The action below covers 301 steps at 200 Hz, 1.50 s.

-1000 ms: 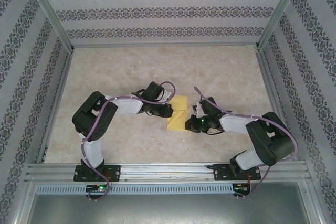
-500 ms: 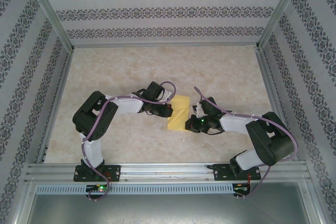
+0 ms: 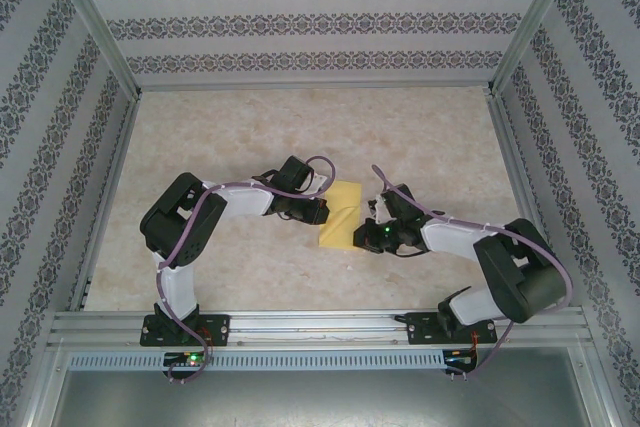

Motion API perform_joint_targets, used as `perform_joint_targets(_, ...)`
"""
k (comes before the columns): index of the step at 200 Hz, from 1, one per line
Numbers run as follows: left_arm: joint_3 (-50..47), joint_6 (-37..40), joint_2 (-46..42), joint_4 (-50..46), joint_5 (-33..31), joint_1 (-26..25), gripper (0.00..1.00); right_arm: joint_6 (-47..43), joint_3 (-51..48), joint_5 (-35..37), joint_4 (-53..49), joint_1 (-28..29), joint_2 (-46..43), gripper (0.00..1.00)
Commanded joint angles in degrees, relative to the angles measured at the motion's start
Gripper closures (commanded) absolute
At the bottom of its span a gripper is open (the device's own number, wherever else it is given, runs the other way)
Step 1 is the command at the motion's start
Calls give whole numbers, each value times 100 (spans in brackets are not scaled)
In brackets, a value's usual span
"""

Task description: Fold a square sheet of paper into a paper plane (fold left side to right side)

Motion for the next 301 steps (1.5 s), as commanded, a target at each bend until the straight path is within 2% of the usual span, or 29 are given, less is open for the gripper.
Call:
perform_joint_targets(1,-7,79,131,-56,-37,93,100,79,5,-43,-100,-100,-414,89)
perform_joint_targets(30,-44,17,-1,22,62,93,100,239,-8,29,22,-54,-605,92)
perform_joint_targets(67,-94,-54,-177,99,133,84,100,431,-17,159,335,157,-261,100)
perform_joint_targets(113,-102,-97,-299,120,227,75,100,384,-5,315,327,259,181,100)
perform_joint_targets(166,-150,65,-484,163,358,47,100,-106,179,562,-366,249,454,100)
perform_joint_targets(236,79,345,-263,-121,443,47,100,-1038,735,964,-1580,250,613,100)
perform_joint_targets(301,323,498,-52,-290,503,49,100,-1291,925,1034,-1726,224,815,100)
